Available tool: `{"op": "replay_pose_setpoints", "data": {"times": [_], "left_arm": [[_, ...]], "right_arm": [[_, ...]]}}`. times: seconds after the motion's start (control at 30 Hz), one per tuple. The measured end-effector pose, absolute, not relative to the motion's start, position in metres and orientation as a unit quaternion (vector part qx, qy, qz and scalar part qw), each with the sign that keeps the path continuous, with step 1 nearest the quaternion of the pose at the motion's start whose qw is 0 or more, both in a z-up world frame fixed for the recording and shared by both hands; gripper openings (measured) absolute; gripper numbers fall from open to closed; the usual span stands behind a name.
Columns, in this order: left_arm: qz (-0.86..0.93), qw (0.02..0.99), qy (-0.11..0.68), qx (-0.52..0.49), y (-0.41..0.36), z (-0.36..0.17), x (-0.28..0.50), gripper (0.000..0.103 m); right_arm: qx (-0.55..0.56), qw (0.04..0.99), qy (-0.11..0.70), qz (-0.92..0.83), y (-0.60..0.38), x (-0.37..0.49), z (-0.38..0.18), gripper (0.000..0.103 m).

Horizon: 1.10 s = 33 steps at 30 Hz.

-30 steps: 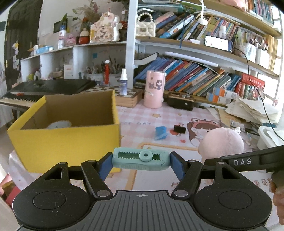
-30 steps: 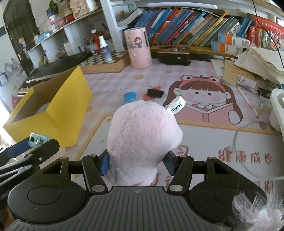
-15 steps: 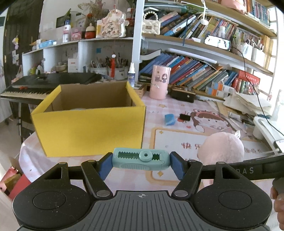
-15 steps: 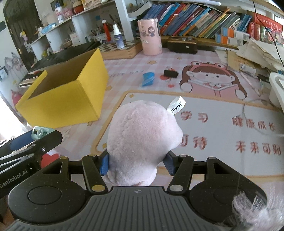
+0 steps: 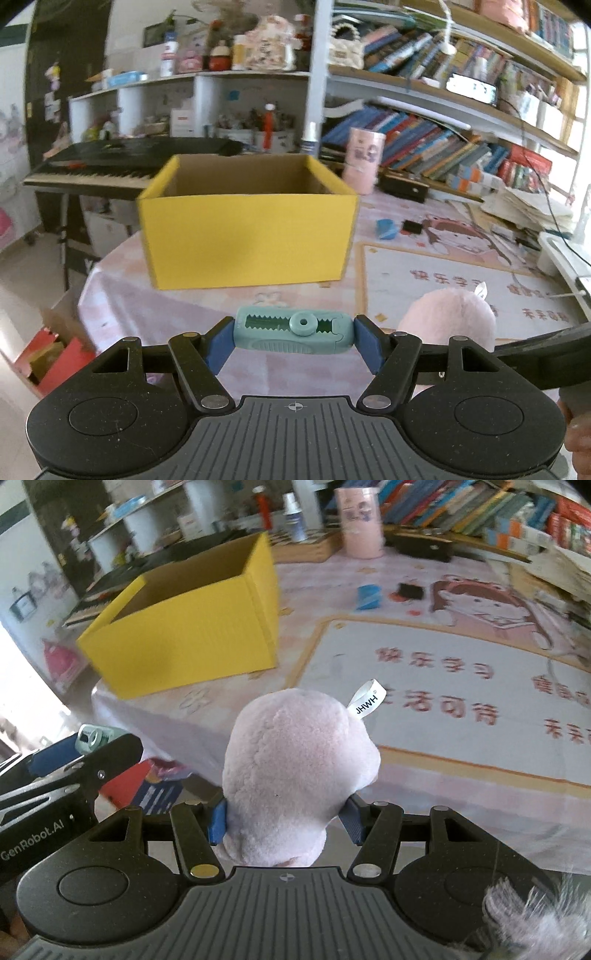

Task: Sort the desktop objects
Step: 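Carry the stapler and plush pig with both grippers toward the yellow box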

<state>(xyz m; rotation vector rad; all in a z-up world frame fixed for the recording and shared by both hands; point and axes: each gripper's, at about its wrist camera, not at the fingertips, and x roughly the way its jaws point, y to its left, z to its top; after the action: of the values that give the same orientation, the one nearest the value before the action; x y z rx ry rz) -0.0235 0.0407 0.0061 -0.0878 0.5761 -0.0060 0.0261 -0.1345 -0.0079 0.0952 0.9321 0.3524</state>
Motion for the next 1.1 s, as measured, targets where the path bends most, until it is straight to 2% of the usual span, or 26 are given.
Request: {"op": "replay_pose_setpoints", "data": {"times": [0.5,1.1], "left_arm": [[0.065,0.961,0.259,-0.066,0.080,0.014,-0.045,0.069],[0.060,0.968,0.237,-0.050,0.090,0.023,-0.039,0.069]], "right_arm": [[-0.006,0.868,0.431,0.247,-0.078,0.015,0.001,0.057],[-0.002,0.878,0.407,0.251,-0.067,0.019,0.010,0.057]]}}
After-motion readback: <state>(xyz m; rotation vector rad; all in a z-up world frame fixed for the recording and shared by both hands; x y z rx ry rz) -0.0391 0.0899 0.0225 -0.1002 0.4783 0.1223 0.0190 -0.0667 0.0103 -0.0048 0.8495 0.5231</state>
